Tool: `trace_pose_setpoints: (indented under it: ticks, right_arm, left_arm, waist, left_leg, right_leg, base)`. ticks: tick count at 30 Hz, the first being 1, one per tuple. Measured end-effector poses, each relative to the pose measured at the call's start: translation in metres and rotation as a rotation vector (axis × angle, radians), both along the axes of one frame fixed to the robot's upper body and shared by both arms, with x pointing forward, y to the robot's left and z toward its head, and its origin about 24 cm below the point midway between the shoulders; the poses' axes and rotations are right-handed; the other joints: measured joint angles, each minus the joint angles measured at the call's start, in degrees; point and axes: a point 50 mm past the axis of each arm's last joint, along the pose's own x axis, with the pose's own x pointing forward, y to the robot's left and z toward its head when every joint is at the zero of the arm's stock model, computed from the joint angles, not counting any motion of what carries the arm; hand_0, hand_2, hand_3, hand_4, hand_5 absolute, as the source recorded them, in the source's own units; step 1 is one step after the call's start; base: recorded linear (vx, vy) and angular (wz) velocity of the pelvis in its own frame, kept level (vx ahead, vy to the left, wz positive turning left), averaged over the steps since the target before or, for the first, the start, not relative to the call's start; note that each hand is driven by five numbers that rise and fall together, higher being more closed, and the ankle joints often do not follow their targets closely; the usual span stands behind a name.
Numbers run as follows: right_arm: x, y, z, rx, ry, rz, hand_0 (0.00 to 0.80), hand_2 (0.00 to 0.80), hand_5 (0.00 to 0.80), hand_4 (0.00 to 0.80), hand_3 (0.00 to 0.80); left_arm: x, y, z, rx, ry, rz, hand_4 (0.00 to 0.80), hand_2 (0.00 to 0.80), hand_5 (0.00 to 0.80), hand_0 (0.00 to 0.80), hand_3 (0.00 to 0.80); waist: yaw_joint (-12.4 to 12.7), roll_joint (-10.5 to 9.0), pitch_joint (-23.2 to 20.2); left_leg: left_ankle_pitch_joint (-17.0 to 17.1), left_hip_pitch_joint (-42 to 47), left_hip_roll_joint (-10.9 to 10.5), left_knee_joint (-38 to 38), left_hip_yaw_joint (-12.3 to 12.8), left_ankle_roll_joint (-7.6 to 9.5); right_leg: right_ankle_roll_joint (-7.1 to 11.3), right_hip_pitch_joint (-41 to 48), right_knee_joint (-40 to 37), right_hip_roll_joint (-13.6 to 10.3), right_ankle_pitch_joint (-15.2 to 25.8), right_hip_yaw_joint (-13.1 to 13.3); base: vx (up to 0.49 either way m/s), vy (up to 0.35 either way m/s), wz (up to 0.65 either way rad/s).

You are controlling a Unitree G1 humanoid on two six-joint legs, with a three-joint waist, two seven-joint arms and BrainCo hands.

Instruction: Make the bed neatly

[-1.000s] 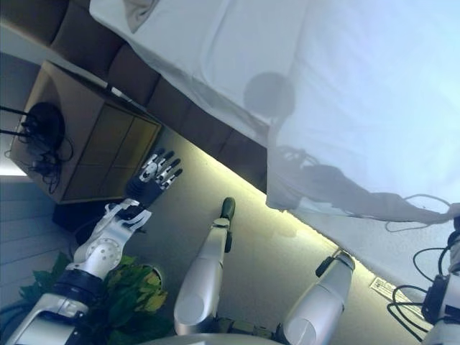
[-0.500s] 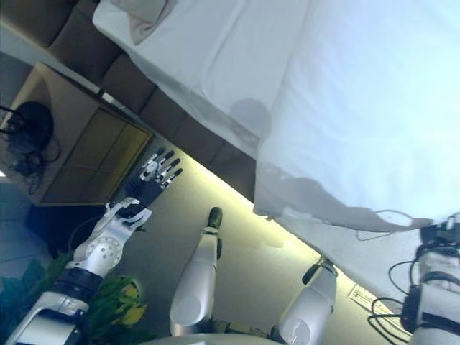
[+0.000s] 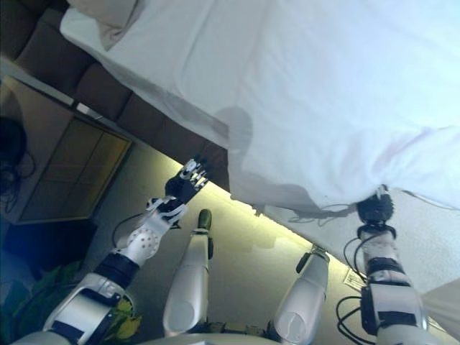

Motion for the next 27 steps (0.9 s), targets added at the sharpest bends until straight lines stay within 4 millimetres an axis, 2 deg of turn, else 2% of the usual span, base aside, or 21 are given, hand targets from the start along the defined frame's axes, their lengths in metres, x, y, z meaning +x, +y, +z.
trace_pose_setpoints:
  ticks: [5,9,13,15,21,27]
  right_arm:
    - [0.023,0.059,0.021,-0.162,0.006,0.160,0.800,0.800,0.800,0.800,0.800]
    - [0.028,0.103,0.026,-0.263,0.041,0.265,0.800,0.800,0.800,0.800,0.800]
    - [0.028,0.130,0.027,-0.296,0.071,0.310,0.800,0.800,0.800,0.800,0.800]
    - [0.028,0.137,0.027,-0.306,0.086,0.317,0.800,0.800,0.800,0.800,0.800]
    - [0.030,0.141,0.036,-0.311,0.081,0.308,0.800,0.800,0.800,0.800,0.800]
    - [0.033,0.138,0.041,-0.325,0.073,0.296,0.800,0.800,0.800,0.800,0.800]
  left_arm:
    - [-0.002,-0.021,0.000,-0.100,0.034,-0.005,0.000,0.000,0.000,0.000,0.000]
    - [-0.004,-0.025,-0.004,-0.152,0.079,0.015,0.000,0.000,0.000,0.000,0.000]
    - [-0.007,-0.023,-0.011,-0.181,0.131,0.034,0.000,0.000,0.000,0.000,0.000]
    - [-0.009,-0.022,-0.017,-0.179,0.157,0.033,0.000,0.000,0.000,0.000,0.000]
    - [-0.022,-0.034,-0.043,-0.203,0.279,-0.025,0.000,0.000,0.000,0.000,0.000]
    - [-0.037,-0.048,-0.058,-0.217,0.330,-0.194,0.000,0.000,0.000,0.000,0.000]
  waist:
    - [-0.1,0.19,0.9]
    - [-0.1,0.46,1.1]
    - [0.2,0.63,1.2]
    - [0.2,1.00,1.4]
    - [0.2,1.62,1.6]
    - [0.5,1.66,1.6]
  left_leg:
    - [0.0,0.1,-0.1,0.1,0.5,-0.01]
    - [-0.1,0.5,-0.9,0.2,1.2,0.12]
    - [-0.1,0.3,-1.2,0.0,1.4,0.09]
    - [-0.1,0.1,-1.3,0.2,1.5,0.08]
    - [-0.1,-1.7,-0.8,0.8,1.2,0.07]
    - [-0.1,-2.5,-0.6,1.5,0.7,0.04]
  right_leg:
    - [-0.01,-0.7,0.5,-0.2,0.0,0.6]
    - [-0.01,-1.2,1.1,-1.1,-0.2,1.7]
    - [0.25,-2.3,1.8,-1.5,-0.6,2.3]
    - [0.37,-3.2,3.0,-1.6,-1.1,2.9]
    - [0.25,-6.1,6.1,-1.4,-2.2,3.3]
    - [0.30,-6.6,6.5,-1.2,-2.3,3.3]
  base:
    - [0.018,0.084,-0.04]
    - [0.021,0.116,-0.01]
    - [-0.001,0.044,-0.01]
    - [0.000,0.000,0.00]
    - [-0.008,-0.055,-0.01]
    - [0.005,-0.078,0.01]
